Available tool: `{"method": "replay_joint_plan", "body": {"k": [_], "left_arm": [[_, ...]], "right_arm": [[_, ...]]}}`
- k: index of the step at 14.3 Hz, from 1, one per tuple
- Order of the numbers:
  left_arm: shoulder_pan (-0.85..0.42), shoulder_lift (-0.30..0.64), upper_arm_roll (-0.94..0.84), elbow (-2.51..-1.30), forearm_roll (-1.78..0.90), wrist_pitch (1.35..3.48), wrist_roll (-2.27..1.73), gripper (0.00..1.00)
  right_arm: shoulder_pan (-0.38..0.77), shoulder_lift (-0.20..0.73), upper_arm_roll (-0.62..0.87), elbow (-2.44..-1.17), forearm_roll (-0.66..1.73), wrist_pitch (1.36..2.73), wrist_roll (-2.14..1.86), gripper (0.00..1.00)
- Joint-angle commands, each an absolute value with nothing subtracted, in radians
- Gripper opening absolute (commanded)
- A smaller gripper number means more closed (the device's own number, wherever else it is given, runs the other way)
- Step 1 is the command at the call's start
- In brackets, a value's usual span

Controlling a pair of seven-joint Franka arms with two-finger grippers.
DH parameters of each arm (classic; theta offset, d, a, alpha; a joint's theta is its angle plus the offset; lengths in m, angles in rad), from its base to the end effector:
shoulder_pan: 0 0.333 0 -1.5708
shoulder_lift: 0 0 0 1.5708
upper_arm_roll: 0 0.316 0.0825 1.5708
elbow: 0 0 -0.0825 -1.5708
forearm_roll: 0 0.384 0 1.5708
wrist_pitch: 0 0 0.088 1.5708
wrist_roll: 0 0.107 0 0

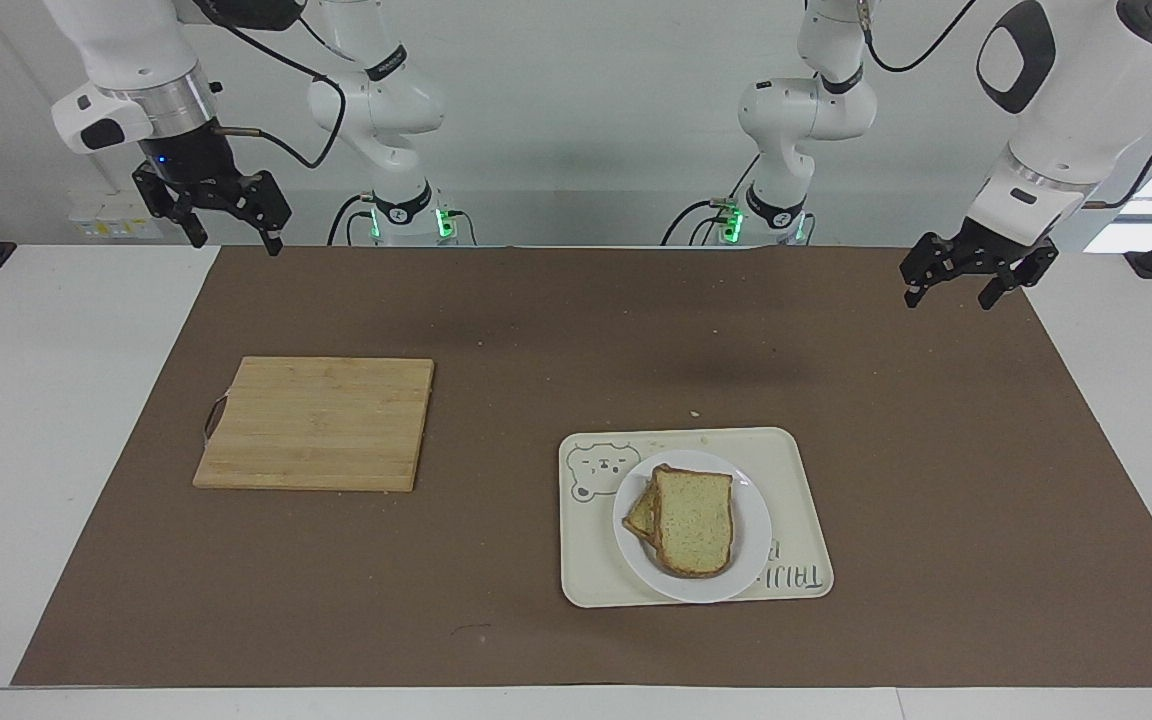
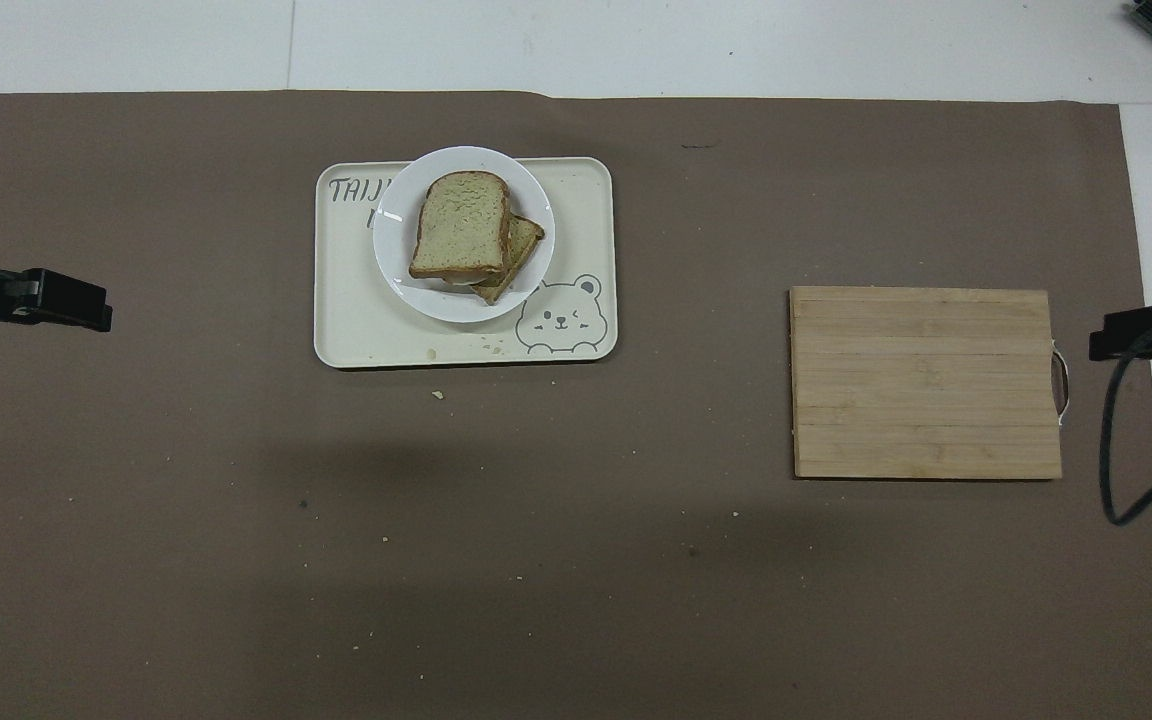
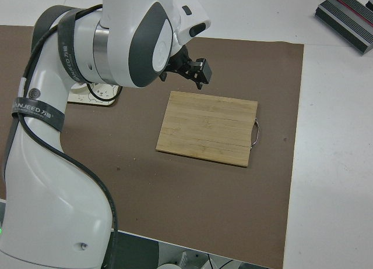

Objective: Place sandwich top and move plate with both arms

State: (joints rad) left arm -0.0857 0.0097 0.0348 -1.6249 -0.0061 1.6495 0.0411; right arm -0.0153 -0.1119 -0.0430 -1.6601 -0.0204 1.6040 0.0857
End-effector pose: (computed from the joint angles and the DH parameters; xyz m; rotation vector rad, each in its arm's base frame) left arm 0.5629 -0.0294 0.6004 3.1324 -0.1435 0.0233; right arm 0.5215 -0.0339 0.6454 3.1175 -0.2245 0.0874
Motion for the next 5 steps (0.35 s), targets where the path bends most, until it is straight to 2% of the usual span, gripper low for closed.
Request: {"method": "replay_joint_plan", "body": {"k": [1, 5], "left_arm": [[-0.095, 0.000, 0.038, -1.635, 0.011, 1.635, 0.026, 1.00], [-0.095, 0.000, 0.040, -1.635, 0.011, 1.632, 0.023, 1.00]], "right_arm": [[-0.028, -0.129, -0.037, -1.671, -0.031, 1.594, 0.057, 1.00], [-0.028, -0.129, -0.037, -1.671, -0.029, 1.594, 0.057, 1.00]]}}
